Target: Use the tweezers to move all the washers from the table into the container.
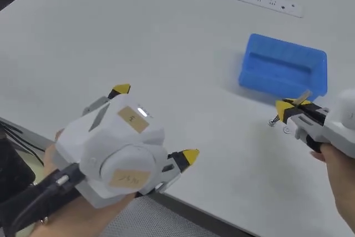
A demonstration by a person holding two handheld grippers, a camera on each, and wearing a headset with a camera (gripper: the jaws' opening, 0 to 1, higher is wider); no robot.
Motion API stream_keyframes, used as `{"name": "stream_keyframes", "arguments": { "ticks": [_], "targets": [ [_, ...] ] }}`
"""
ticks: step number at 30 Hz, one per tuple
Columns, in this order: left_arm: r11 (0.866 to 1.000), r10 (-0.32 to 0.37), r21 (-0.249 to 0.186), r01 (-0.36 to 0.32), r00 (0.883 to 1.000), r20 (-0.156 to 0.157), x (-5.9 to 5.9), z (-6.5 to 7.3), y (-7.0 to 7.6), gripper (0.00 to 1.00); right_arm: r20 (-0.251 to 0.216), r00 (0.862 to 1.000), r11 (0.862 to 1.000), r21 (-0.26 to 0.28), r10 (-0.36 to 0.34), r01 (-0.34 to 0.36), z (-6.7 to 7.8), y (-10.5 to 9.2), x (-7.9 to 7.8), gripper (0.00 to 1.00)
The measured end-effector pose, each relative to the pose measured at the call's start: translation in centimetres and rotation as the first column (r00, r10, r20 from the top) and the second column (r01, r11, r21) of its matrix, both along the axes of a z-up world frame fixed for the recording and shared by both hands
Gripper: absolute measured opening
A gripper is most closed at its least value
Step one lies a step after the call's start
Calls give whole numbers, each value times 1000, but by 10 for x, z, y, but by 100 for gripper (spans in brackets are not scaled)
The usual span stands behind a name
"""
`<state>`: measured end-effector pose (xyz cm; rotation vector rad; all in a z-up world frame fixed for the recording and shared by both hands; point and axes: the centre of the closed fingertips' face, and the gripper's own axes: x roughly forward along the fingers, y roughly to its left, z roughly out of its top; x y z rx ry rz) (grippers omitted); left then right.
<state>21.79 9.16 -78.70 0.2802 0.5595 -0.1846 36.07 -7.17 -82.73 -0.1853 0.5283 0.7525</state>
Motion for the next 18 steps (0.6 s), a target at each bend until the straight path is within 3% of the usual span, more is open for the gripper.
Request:
{"name": "stream_keyframes", "arguments": {
  "ticks": [10, 18],
  "targets": [
    [1000, 5, 5, -5, 1000, -1, 1, 0, 2, 93, -12, 1000, 1000, 8, -17, 17, -2, -3, 4, 2],
    [1000, 7, 5, -7, 1000, 1, 2, 0, 3, 93, -69, 997, 998, 43, -34, 37, -2, -3, 9, 2]
  ]
}}
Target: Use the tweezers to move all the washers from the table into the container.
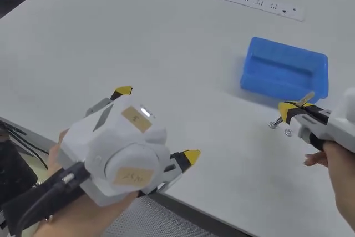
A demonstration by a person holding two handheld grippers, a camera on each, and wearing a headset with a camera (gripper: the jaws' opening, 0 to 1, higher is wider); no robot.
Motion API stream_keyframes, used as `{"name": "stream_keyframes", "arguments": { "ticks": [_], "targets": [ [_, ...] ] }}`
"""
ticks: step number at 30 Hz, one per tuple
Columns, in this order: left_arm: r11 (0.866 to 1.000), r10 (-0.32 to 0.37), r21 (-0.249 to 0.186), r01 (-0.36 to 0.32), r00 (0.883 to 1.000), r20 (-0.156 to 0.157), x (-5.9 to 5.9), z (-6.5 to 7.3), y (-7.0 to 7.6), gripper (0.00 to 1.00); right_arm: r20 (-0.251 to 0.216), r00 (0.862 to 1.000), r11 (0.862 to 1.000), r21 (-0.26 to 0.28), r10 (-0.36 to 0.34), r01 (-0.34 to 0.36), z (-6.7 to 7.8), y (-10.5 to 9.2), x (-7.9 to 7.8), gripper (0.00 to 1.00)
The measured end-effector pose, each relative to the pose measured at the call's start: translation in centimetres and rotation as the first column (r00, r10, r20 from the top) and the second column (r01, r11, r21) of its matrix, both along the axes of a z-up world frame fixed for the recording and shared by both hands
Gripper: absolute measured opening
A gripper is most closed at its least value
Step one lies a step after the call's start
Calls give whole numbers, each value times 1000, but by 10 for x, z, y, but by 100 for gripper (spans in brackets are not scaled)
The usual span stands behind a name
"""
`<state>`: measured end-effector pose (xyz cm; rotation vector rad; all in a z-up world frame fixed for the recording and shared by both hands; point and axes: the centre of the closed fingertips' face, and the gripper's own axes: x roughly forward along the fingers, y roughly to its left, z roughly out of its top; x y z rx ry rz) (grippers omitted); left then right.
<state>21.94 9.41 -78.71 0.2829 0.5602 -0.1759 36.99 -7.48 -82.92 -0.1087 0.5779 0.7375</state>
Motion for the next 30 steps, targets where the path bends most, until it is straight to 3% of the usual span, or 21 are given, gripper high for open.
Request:
{"name": "stream_keyframes", "arguments": {
  "ticks": [13, 19, 30],
  "targets": [
    [1000, -5, 3, 5, 1000, 1, 0, 0, -1, 93, -7, 999, 998, 56, -32, 32, 24, 3, -3, 2],
    [1000, -13, 8, 13, 1000, -13, -1, -2, -3, 93, -2, 1000, 997, 72, -25, 25, 34, 6, -3, 2],
    [1000, -9, -3, 9, 1000, -8, -1, 0, -2, 93, 33, 999, 991, 129, -30, 25, 64, 9, 12, 2]
  ]
}}
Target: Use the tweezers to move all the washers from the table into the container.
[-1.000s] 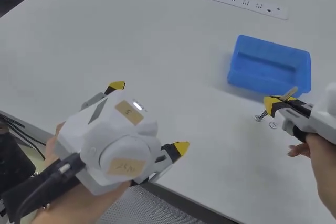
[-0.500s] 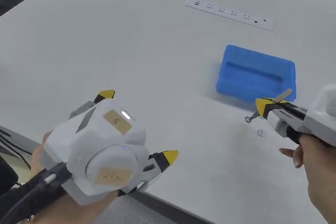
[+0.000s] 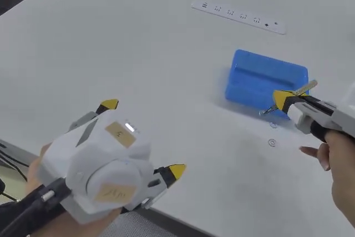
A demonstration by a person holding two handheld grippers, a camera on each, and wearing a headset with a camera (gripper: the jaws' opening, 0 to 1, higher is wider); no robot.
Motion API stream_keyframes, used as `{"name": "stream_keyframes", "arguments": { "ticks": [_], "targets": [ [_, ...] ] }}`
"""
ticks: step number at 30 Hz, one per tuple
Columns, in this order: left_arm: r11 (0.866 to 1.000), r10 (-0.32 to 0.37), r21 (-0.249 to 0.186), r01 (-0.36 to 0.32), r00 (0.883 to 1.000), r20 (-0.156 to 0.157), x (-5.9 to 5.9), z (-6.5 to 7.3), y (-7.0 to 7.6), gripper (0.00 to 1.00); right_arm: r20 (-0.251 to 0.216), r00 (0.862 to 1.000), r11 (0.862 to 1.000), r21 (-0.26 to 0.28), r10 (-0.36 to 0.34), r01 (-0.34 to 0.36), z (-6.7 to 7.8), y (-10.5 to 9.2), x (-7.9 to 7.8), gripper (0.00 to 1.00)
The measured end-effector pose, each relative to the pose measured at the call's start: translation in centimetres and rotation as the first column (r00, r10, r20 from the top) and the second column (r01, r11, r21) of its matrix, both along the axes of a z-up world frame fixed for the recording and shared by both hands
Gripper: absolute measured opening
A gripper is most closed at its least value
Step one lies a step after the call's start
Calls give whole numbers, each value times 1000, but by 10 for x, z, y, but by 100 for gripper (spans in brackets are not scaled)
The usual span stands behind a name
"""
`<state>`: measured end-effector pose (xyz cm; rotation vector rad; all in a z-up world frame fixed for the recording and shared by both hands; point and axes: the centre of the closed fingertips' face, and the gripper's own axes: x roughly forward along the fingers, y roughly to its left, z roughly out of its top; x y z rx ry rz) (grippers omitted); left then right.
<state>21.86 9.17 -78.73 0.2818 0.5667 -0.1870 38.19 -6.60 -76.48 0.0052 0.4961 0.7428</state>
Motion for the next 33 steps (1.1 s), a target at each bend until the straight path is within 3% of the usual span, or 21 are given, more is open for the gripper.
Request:
{"name": "stream_keyframes", "arguments": {
  "ticks": [7, 14, 21, 33],
  "targets": [
    [1000, -2, -11, 2, 1000, 5, 0, 1, -1, 94, 51, 999, 999, 33, -10, 8, 22, 5, 18, 2],
    [1000, -13, -18, 13, 1000, 3, 0, 1, -4, 94, 72, 997, 1000, 28, -15, 13, 23, 10, 31, 2],
    [1000, -7, -27, 7, 1000, 5, 0, 1, -3, 94, 70, 997, 999, -5, -33, 33, 8, 15, 49, 2],
    [999, -1, -38, 1, 1000, 7, 1, 1, -2, 94, 87, 996, 989, -150, 18, -4, -31, 21, 62, 2]
  ]
}}
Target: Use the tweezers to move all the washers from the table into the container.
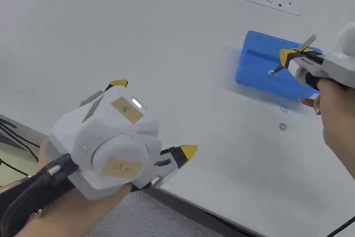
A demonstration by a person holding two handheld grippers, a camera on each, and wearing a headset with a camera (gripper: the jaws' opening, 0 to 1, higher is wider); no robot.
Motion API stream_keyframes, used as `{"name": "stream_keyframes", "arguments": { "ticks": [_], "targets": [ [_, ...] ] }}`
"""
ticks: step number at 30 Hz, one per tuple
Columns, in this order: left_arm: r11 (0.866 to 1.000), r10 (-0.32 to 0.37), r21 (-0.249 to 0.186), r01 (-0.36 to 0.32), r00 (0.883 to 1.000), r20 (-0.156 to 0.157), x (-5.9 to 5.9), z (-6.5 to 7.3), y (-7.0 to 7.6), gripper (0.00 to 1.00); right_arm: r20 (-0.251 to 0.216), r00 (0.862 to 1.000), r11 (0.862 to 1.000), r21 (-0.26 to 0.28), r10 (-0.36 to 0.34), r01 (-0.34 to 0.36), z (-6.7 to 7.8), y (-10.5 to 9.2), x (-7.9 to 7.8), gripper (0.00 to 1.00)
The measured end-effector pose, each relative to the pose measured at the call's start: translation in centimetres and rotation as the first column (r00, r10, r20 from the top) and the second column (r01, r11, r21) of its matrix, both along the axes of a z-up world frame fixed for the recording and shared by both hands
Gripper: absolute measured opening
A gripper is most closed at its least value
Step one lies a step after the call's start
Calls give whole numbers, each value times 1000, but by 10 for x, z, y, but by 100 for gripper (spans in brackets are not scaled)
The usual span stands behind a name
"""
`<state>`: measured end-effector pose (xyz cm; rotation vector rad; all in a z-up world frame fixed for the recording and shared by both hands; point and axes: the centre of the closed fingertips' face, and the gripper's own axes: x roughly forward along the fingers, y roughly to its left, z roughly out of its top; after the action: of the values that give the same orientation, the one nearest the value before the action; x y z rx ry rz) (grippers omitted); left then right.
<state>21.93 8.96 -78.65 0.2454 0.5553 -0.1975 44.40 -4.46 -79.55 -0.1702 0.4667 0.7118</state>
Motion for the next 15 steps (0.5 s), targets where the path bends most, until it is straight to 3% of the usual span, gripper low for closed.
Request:
{"name": "stream_keyframes", "arguments": {
  "ticks": [7, 9, 11, 15],
  "targets": [
    [1000, 10, 4, -10, 1000, 9, 0, 2, 2, 94, -5, 1000, 999, -35, 6, -6, -15, 0, 2, 2],
    [1000, 15, 15, -15, 1000, 25, 1, 4, 4, 95, -4, 1000, 999, -46, 5, -5, -17, -2, 2, 2],
    [1000, 26, 10, -26, 999, 40, 2, 7, 5, 96, -13, 1000, 999, -41, -2, 1, -19, -3, 3, 2],
    [999, 31, 7, -31, 999, 36, 2, 6, 6, 96, -28, 1000, 999, -36, -10, 9, -23, -5, 2, 2]
  ]
}}
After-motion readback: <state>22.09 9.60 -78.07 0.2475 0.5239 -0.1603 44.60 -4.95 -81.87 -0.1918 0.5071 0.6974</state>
